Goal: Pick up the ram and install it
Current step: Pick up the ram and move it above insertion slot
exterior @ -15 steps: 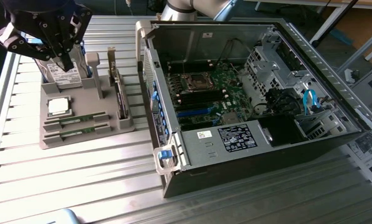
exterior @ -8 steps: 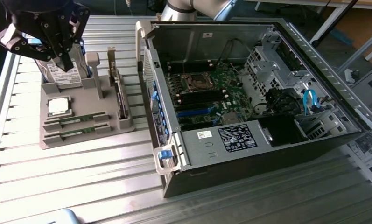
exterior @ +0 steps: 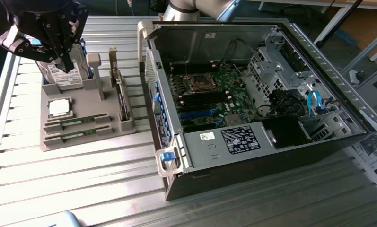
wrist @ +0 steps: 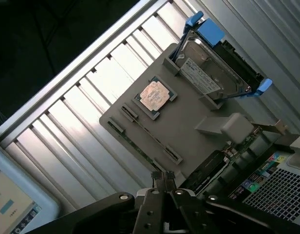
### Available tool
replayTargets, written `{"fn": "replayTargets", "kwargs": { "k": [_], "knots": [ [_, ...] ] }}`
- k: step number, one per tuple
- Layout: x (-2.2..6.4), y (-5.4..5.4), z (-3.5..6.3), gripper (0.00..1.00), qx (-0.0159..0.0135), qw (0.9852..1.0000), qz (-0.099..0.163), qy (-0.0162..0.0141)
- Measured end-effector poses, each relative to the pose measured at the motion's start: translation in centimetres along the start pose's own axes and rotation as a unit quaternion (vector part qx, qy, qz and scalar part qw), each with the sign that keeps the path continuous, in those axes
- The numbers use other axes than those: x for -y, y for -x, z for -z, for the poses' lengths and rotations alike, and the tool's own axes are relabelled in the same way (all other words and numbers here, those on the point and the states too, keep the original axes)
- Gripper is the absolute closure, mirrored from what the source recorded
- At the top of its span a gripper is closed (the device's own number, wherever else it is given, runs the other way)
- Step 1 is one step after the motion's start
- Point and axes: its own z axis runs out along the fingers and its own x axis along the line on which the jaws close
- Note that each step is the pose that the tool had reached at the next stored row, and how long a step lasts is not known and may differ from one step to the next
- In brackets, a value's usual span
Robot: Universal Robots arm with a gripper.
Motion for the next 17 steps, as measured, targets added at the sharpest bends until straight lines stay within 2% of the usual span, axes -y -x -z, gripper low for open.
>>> {"fn": "replayTargets", "kwargs": {
  "k": [4,11,17],
  "knots": [
    [0.0,0.0,0.0,0.89,-0.0011,0.9997,0.026,0.0006],
    [0.0,0.0,0.0,0.89,-0.0024,0.9985,0.055,0.0013],
    [0.0,0.0,0.0,0.89,-0.0038,0.9961,0.088,0.0021]
  ]
}}
